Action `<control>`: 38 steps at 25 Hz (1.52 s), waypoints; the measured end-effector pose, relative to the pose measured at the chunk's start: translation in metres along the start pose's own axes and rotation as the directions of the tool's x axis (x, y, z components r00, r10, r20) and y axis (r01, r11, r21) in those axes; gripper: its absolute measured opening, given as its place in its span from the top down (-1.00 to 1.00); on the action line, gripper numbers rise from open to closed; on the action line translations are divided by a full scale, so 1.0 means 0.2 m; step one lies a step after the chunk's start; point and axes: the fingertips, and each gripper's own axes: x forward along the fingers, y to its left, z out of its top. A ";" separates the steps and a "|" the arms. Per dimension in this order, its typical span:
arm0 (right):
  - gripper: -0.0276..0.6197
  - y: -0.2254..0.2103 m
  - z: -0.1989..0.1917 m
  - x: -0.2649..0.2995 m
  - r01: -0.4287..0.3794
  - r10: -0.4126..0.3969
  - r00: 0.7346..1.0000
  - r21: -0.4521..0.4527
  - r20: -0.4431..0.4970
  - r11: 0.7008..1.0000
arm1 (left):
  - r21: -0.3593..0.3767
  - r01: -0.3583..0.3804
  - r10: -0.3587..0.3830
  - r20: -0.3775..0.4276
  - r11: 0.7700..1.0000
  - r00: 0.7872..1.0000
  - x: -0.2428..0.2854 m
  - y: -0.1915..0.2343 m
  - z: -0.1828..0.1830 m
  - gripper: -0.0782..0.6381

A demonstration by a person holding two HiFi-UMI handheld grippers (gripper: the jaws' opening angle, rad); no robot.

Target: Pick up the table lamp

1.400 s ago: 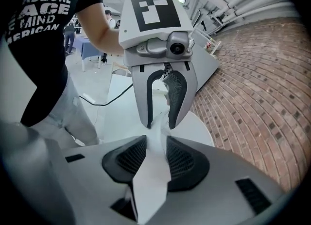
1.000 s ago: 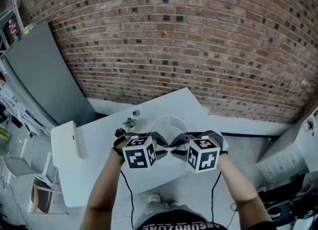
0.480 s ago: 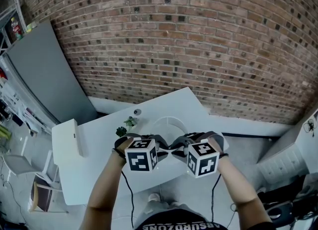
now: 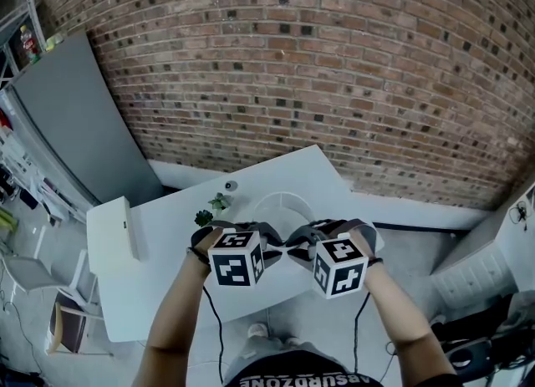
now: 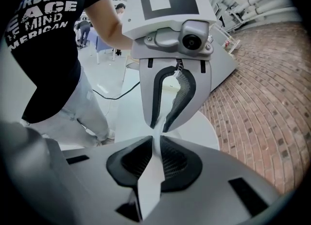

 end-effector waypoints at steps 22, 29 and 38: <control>0.78 -0.13 0.11 -0.18 0.056 -0.056 0.998 -0.019 0.000 0.998 | 0.060 -0.044 0.044 -0.005 0.997 0.999 -0.21 0.09 0.10 0.60; 0.78 -0.19 0.16 -0.26 0.091 -0.091 0.996 -0.039 0.001 0.995 | 0.085 -0.060 0.061 -0.011 0.995 0.998 -0.30 0.12 0.13 0.60; 0.77 -0.21 0.22 -0.36 0.125 -0.126 0.992 -0.079 -0.007 0.989 | 0.109 -0.088 0.091 -0.017 0.990 0.996 -0.41 0.12 0.19 0.60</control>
